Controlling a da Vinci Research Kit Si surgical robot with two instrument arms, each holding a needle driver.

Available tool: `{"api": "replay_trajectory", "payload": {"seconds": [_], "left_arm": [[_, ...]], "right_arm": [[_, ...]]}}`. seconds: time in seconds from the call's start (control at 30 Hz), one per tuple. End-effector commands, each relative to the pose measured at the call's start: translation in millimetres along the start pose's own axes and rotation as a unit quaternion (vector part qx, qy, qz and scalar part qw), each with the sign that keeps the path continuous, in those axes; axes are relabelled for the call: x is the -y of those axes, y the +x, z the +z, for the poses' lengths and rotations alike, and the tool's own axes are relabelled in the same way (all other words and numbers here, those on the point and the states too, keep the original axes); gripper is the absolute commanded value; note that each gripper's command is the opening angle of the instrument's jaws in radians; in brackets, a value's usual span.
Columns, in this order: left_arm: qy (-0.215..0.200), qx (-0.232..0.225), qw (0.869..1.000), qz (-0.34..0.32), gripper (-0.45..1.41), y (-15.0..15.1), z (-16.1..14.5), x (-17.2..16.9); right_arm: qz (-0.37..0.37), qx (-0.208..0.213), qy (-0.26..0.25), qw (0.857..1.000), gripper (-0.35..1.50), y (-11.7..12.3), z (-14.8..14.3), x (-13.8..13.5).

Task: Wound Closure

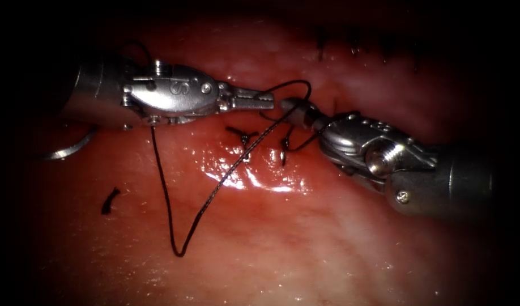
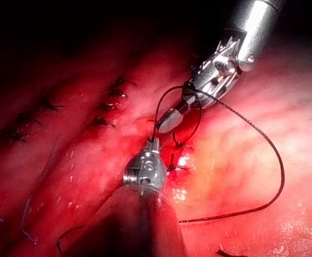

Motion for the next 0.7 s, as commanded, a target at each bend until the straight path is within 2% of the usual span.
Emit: {"api": "replay_trajectory", "payload": {"seconds": [0.03, 0.27, 0.37, 0.53, 0.7], "left_arm": [[0.001, 0.004, 1.0, -0.005, -0.45, -0.3, 0.9, 0.2], [-0.003, 0.019, 1.0, -0.022, -0.45, -0.8, 1.2, 3.7], [0.009, 0.021, 0.999, -0.026, -0.45, -0.2, 0.9, 6.0], [0.039, 0.003, 0.999, -0.01, -0.45, 3.3, -0.9, 11.8], [0.057, -0.015, 0.998, 0.016, -0.45, 5.8, -1.4, 14.7]], "right_arm": [[-0.002, -0.002, 0.006, 1.0, -0.35, -0.3, 0.5, 0.5], [-0.009, -0.006, 0.022, 1.0, -0.35, -0.8, 0.1, 1.4], [-0.013, -0.006, 0.024, 1.0, -0.35, -1.2, -0.2, 1.6], [-0.019, -0.01, 0.026, 0.999, -0.35, -2.9, -0.5, 1.2], [-0.023, -0.011, 0.027, 0.999, -0.35, -3.3, -0.5, 1.2]]}}
